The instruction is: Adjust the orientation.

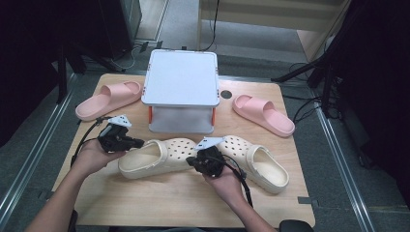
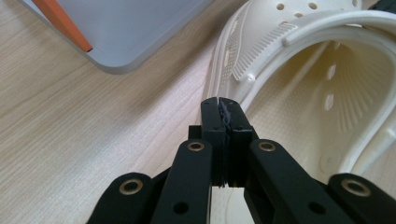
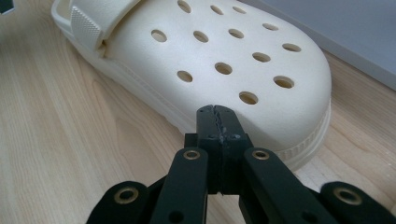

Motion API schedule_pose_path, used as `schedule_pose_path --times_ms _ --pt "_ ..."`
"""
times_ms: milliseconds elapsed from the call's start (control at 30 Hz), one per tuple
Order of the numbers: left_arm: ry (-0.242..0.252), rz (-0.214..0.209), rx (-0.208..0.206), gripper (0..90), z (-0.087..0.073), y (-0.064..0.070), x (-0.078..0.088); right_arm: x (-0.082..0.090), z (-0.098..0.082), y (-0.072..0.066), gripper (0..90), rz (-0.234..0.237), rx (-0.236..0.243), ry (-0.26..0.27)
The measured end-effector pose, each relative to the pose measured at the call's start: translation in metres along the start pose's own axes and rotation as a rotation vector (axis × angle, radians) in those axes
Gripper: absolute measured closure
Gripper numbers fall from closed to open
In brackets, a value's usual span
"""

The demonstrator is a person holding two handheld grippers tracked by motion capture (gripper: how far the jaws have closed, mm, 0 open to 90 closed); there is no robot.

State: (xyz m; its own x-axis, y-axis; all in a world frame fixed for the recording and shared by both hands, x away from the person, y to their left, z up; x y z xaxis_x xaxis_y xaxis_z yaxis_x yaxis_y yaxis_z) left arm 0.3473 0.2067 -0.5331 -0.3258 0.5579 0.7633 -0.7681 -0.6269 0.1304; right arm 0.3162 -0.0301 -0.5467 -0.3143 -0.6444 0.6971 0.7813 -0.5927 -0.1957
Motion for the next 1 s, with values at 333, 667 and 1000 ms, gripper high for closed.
schedule_pose_path --times_ms 333,667,1000 --pt "0.007 -0.015 0.016 89.4 -0.008 0.009 0.004 -0.002 0.004 0.007 90.0 -0.012 -0.015 0.007" --pt "0.006 -0.034 0.037 89.4 -0.017 0.025 0.008 -0.006 0.012 0.017 90.0 -0.021 -0.030 0.007" --pt "-0.005 -0.111 0.066 89.4 -0.022 0.049 0.007 -0.010 0.019 0.026 90.0 -0.063 -0.060 0.026"
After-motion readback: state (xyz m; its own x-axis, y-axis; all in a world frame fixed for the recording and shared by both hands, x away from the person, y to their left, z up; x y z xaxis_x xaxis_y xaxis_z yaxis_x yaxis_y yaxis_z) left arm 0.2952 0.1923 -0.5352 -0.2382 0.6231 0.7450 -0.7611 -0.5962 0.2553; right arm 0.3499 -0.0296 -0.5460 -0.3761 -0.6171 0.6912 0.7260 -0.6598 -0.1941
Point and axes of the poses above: each handheld gripper's, and its own axes: x roughly backward along the jaws, z roughly out of its top, y roughly to its right, the point moved 7 cm from there along -x, roughly forward along the jaws, and after that the axes turned 3 degrees about -x, right-handed, at the moved point
